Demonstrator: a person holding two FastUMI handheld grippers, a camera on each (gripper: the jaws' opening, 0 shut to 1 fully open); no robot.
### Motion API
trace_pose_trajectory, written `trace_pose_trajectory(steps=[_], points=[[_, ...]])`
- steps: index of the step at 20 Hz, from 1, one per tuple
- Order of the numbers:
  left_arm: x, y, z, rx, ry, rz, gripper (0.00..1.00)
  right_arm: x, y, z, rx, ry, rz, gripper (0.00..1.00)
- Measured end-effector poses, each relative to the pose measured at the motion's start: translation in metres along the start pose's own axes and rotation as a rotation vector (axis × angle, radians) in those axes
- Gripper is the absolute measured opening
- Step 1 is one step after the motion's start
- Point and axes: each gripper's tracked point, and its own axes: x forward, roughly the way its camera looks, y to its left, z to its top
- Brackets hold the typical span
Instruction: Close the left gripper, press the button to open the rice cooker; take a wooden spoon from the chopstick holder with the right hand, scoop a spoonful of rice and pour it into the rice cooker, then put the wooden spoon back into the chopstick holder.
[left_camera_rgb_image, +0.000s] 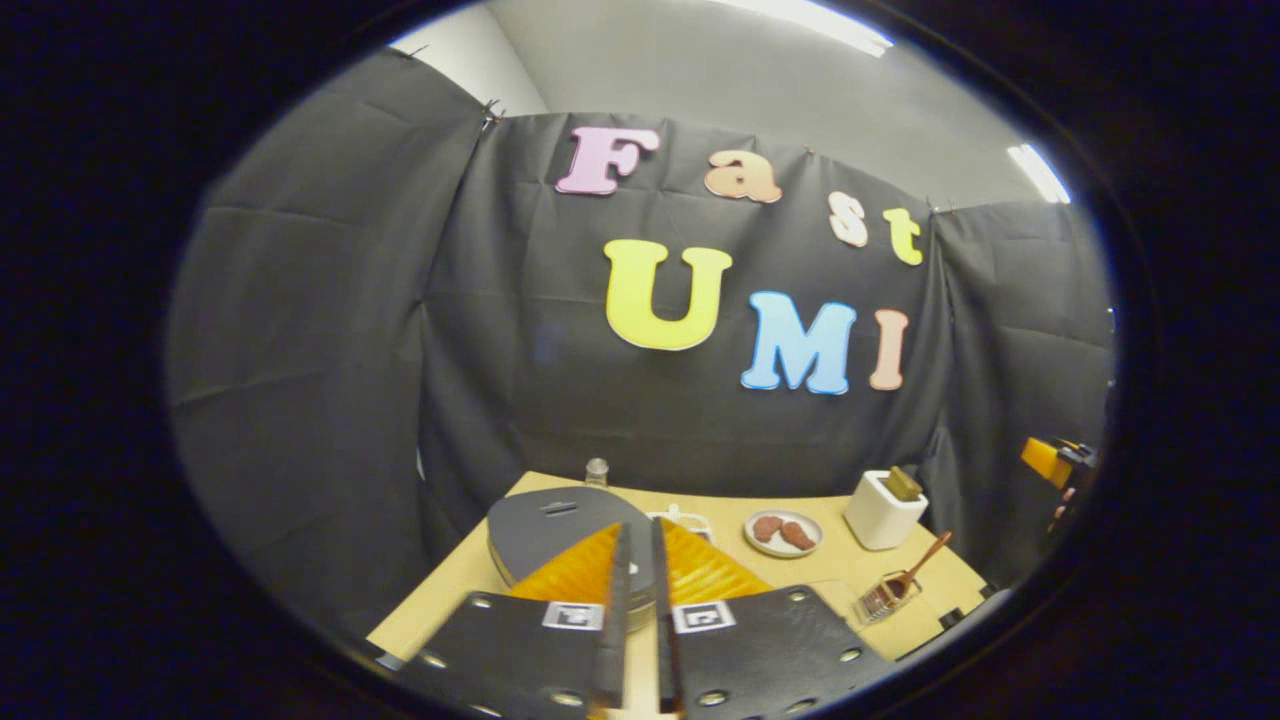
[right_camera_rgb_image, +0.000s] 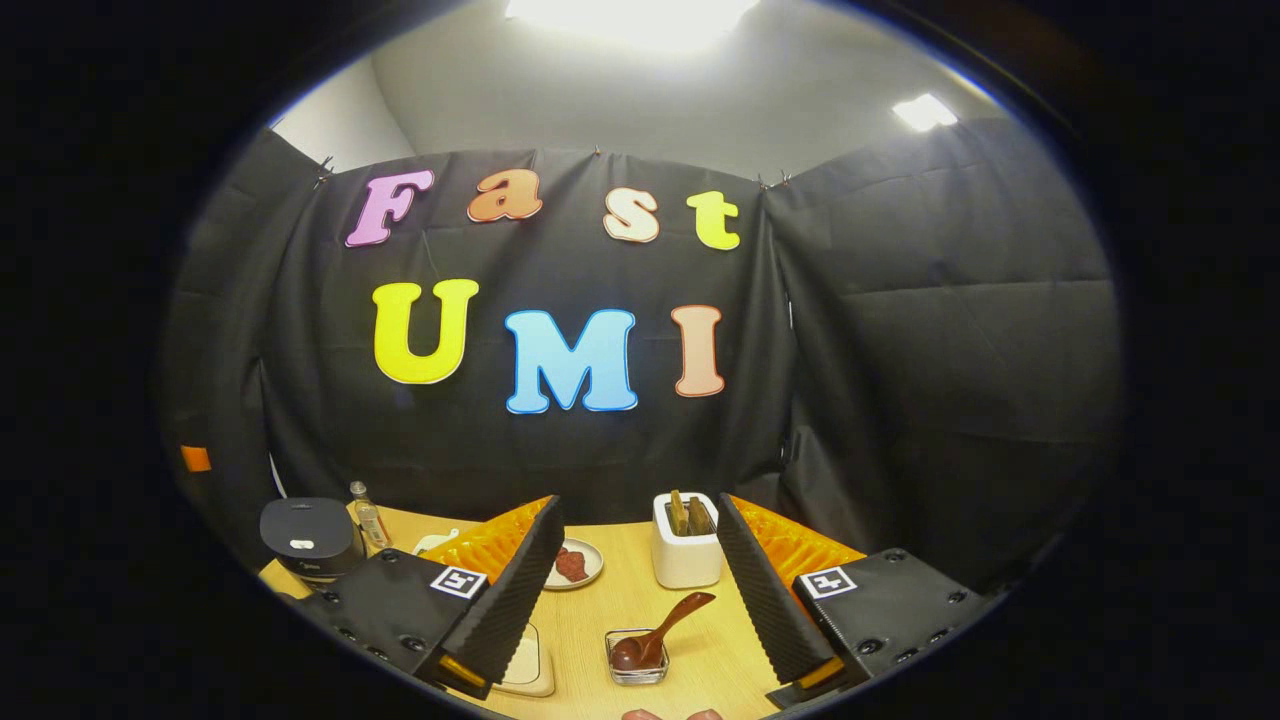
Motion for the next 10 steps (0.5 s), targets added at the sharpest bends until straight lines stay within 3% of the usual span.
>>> trace_pose_trajectory(steps=[1,7,10], points=[[0.003,0.002,0.003,0.003,0.017,-0.022,0.05,0.0,0.001,0.0,-0.002,0.001,-0.007,0.95],[0.052,0.007,0.002,0.067,0.117,-0.108,0.06,-0.009,-0.008,-0.006,-0.007,0.003,-0.071,0.95],[0.075,-0.001,-0.01,0.07,0.175,-0.16,0.01,-0.017,-0.02,-0.01,-0.024,0.012,-0.108,0.98]])
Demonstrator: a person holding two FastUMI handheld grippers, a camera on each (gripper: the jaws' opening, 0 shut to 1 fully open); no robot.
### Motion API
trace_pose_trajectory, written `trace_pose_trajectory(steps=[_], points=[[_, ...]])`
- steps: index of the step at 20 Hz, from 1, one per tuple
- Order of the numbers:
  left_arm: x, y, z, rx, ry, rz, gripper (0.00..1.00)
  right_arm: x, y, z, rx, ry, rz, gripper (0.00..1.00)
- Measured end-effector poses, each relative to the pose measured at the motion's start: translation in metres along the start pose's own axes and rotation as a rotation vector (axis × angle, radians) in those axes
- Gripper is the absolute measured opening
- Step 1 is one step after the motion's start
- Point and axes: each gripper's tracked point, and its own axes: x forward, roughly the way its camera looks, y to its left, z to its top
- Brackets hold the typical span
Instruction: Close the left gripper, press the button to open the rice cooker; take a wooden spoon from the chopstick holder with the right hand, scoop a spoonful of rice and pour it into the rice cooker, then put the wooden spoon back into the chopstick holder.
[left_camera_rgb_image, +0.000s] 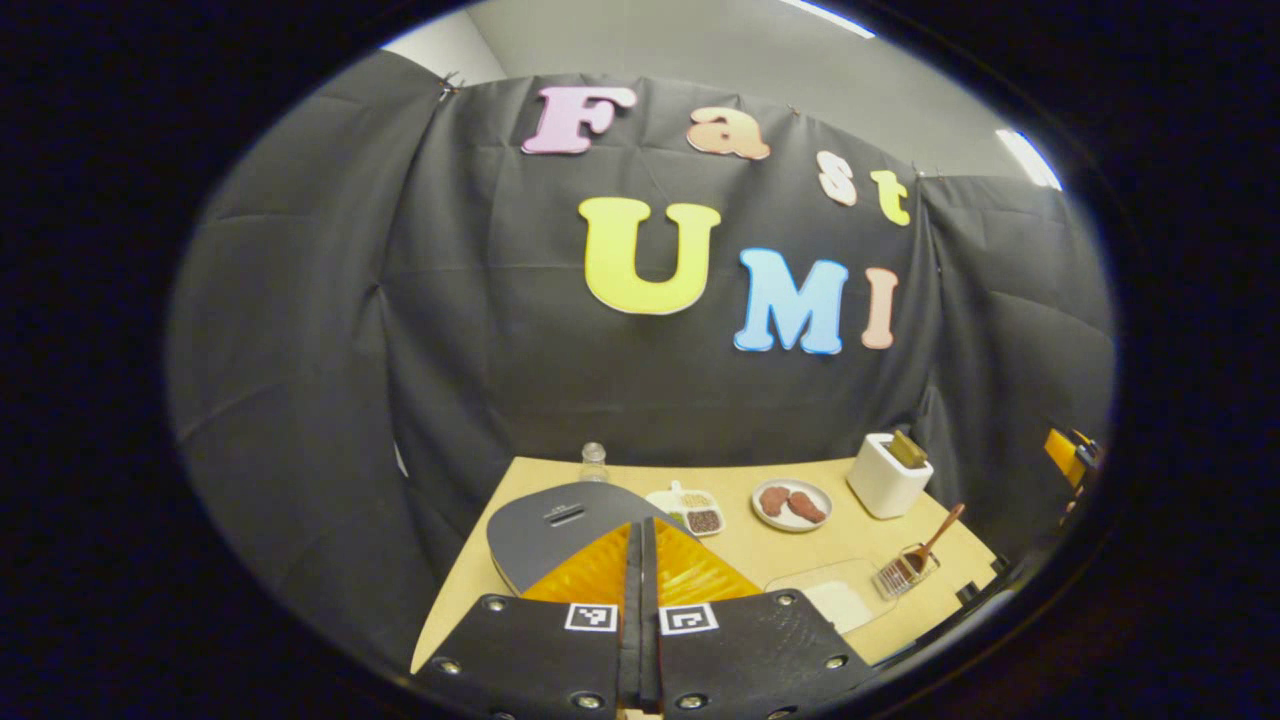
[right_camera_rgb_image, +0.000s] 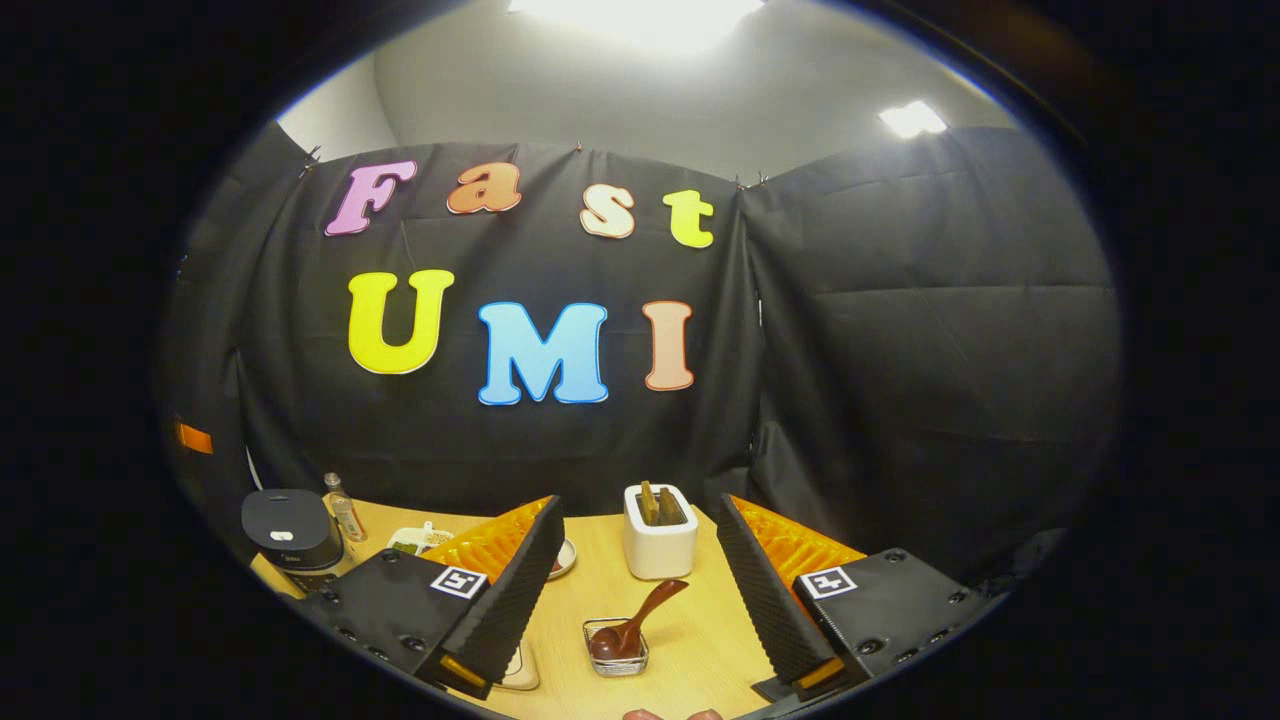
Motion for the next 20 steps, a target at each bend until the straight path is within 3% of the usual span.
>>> trace_pose_trajectory(steps=[3,4,7,16,20], points=[[0.029,-0.012,-0.02,-0.051,0.097,-0.076,0.0,-0.005,-0.012,-0.005,-0.005,0.017,-0.038,1.0],[0.041,-0.011,-0.027,-0.065,0.129,-0.079,0.01,-0.006,-0.016,-0.007,0.001,0.023,-0.047,0.96],[0.073,-0.007,-0.055,-0.108,0.227,-0.103,0.0,-0.013,-0.03,-0.01,0.003,0.029,-0.084,0.97],[0.13,-0.001,-0.127,-0.101,0.436,-0.079,0.01,-0.032,-0.059,-0.032,0.013,0.09,-0.175,0.97],[0.136,-0.002,-0.135,-0.095,0.446,-0.072,0.0,-0.033,-0.06,-0.037,0.002,0.106,-0.191,0.99]])
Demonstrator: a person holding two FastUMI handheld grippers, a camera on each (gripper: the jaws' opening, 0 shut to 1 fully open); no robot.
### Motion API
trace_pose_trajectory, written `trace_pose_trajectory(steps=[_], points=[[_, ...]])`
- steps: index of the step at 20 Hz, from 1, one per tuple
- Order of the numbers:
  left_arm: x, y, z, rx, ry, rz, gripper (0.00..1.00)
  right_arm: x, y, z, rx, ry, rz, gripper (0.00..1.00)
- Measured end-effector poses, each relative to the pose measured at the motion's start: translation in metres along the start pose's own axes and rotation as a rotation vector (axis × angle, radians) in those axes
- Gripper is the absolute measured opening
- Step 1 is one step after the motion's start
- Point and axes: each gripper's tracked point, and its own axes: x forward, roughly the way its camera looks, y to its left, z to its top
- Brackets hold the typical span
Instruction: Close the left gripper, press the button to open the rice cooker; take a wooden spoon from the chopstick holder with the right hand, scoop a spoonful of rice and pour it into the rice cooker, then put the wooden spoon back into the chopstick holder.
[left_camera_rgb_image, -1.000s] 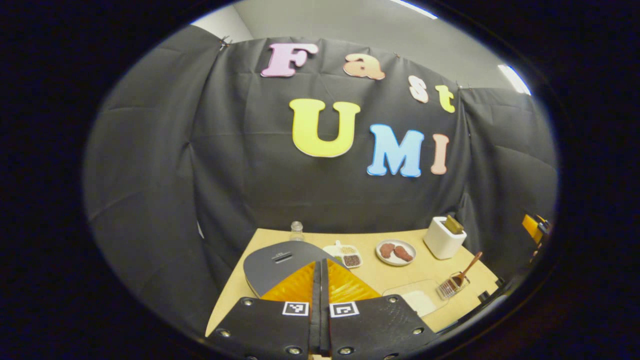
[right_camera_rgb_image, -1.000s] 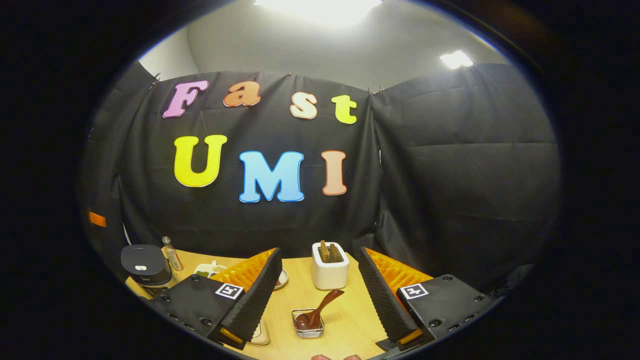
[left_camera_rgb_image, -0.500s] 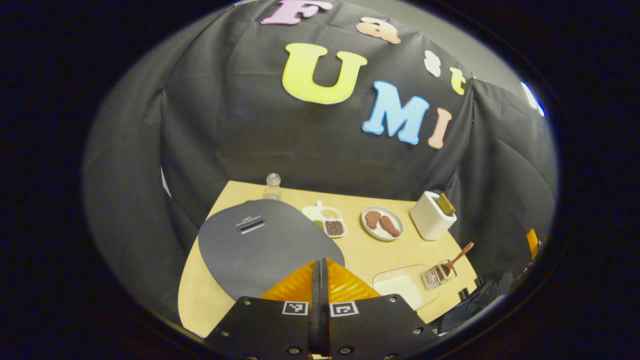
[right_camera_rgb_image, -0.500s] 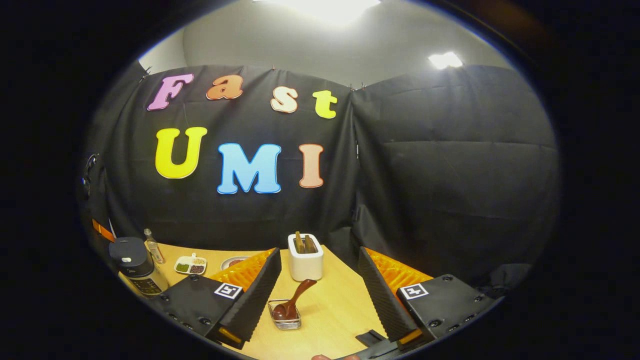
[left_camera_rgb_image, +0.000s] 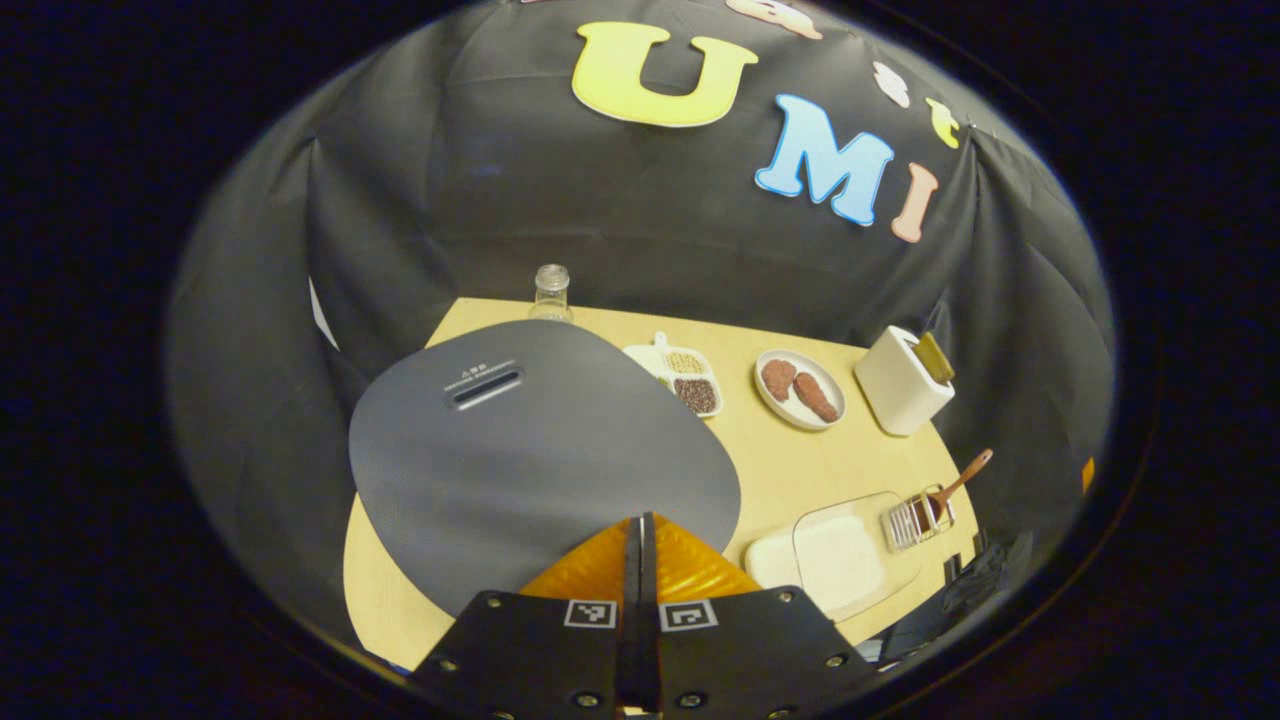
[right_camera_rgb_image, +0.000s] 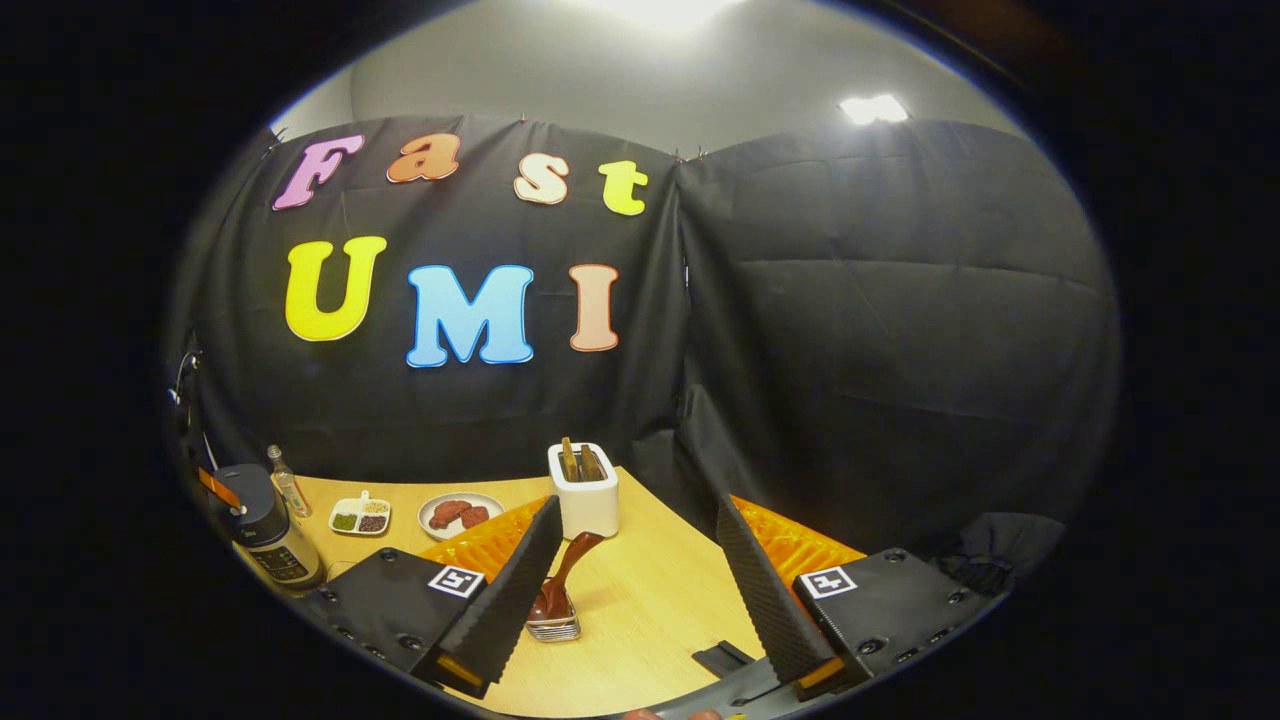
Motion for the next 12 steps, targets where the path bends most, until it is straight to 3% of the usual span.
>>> trace_pose_trajectory(steps=[12], points=[[0.002,0.004,-0.018,-0.044,0.015,-0.01,0.02,0.013,0.026,-0.011,-0.015,0.057,0.043,0.99]])
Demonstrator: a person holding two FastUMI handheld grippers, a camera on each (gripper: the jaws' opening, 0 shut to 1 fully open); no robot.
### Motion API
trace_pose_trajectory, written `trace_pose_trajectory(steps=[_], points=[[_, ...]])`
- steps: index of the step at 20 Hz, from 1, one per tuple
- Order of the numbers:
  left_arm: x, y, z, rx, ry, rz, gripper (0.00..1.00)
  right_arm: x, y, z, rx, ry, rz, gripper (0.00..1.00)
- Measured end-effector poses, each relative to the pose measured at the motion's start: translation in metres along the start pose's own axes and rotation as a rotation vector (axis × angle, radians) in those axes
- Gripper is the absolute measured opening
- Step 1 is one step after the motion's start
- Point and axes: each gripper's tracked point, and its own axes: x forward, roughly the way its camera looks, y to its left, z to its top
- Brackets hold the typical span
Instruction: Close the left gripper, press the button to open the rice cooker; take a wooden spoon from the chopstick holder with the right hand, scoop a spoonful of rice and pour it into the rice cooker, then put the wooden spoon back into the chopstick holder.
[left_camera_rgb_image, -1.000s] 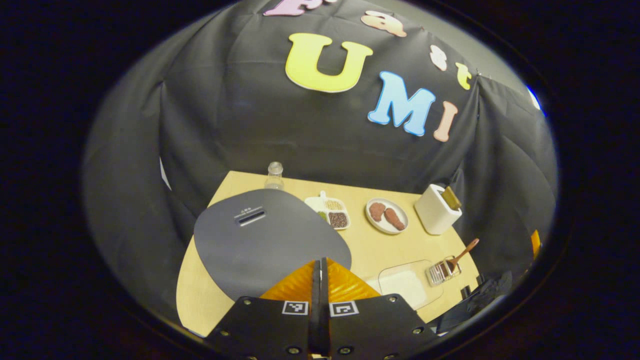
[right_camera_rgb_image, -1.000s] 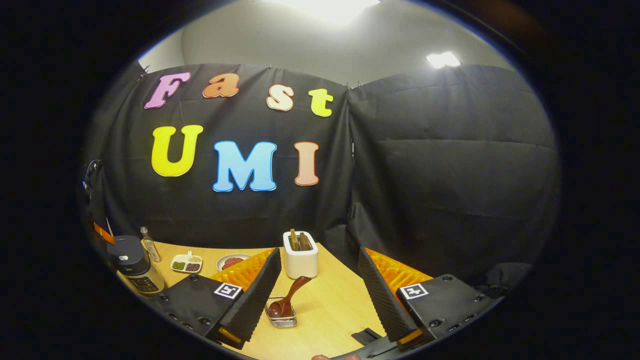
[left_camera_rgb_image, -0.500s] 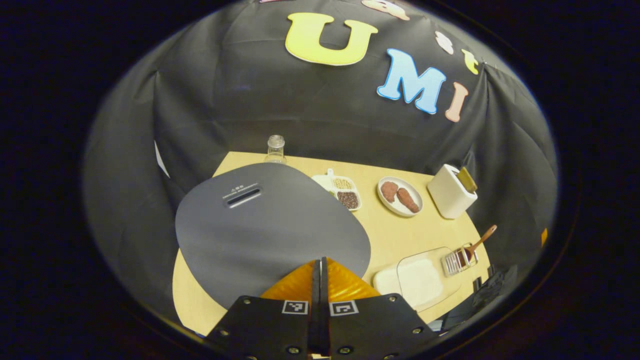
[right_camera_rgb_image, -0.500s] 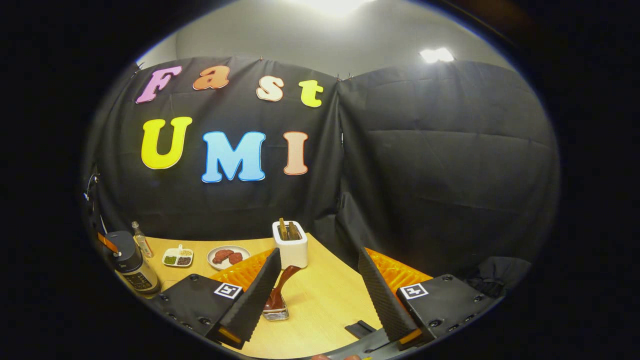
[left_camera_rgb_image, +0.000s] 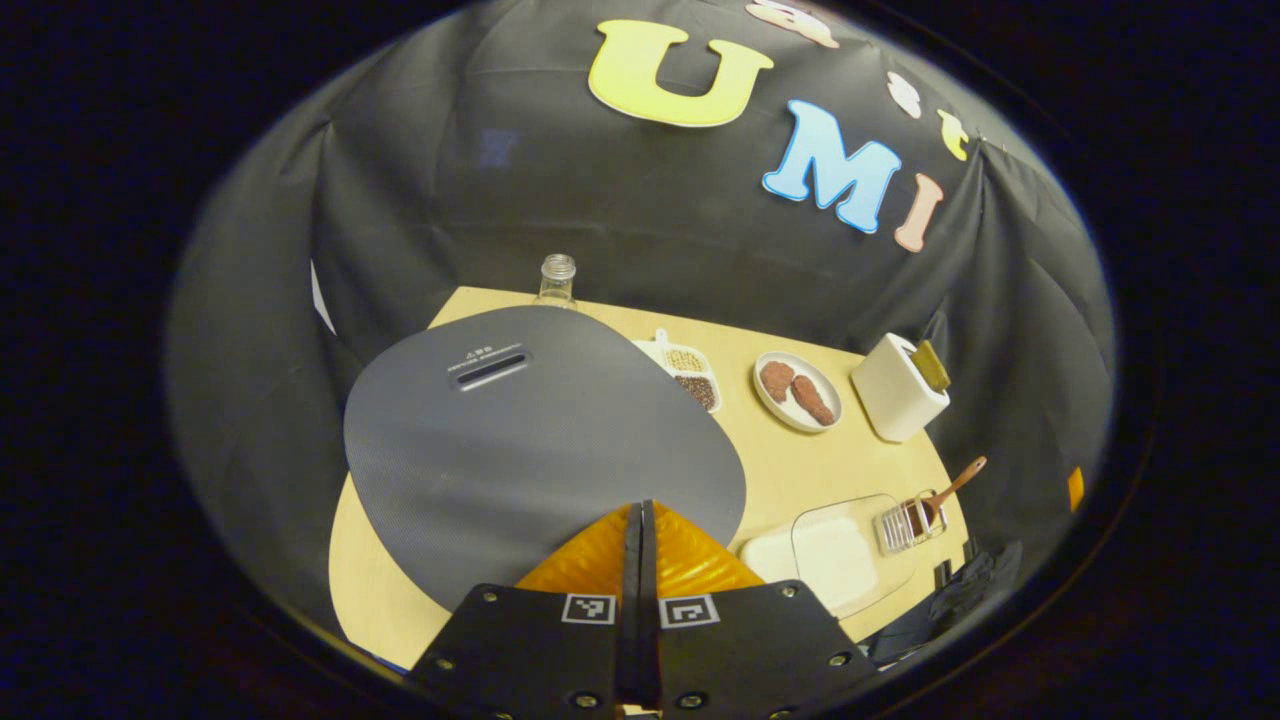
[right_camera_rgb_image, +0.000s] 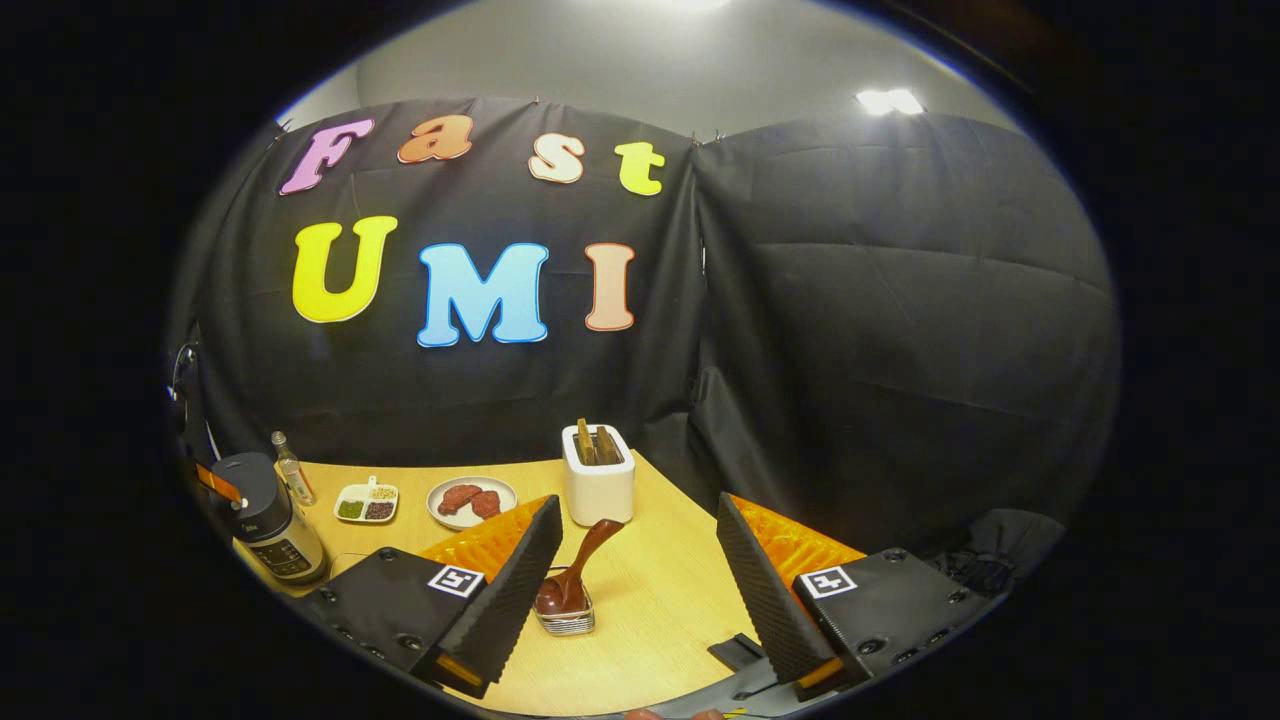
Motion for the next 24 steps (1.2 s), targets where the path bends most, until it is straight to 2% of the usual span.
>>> trace_pose_trajectory(steps=[5,7,10,14,15,16,18,21,24], points=[[-0.001,-0.002,-0.001,0.06,0.001,0.066,0.02,0.005,-0.006,0.002,-0.02,0.003,0.016,0.97],[-0.002,-0.002,0.003,0.05,-0.013,0.099,0.02,0.016,-0.01,0.002,-0.008,0.011,0.035,0.97],[-0.015,-0.002,0.015,0.028,-0.057,0.192,0.02,0.036,-0.017,0.008,-0.002,0.008,0.079,0.99],[-0.075,-0.015,0.082,0.08,-0.302,0.359,0.05,0.067,-0.026,0.017,-0.014,-0.01,0.143,0.99],[-0.102,-0.022,0.102,0.095,-0.372,0.402,0.02,0.074,-0.027,0.017,-0.004,-0.011,0.161,0.99],[-0.123,-0.03,0.122,0.102,-0.447,0.426,0.02,0.082,-0.027,0.017,0.004,-0.009,0.182,0.97],[-0.16,-0.057,0.145,0.086,-0.567,0.426,0.0,0.098,-0.027,0.013,0.003,0.002,0.217,0.97],[-0.218,-0.082,0.151,0.111,-0.717,0.449,0.0,0.12,-0.027,0.007,0.015,0.023,0.276,0.99],[-0.23,-0.102,0.13,0.137,-0.709,0.507,0.02,0.138,-0.021,-0.004,0.028,0.06,0.348,0.98]])
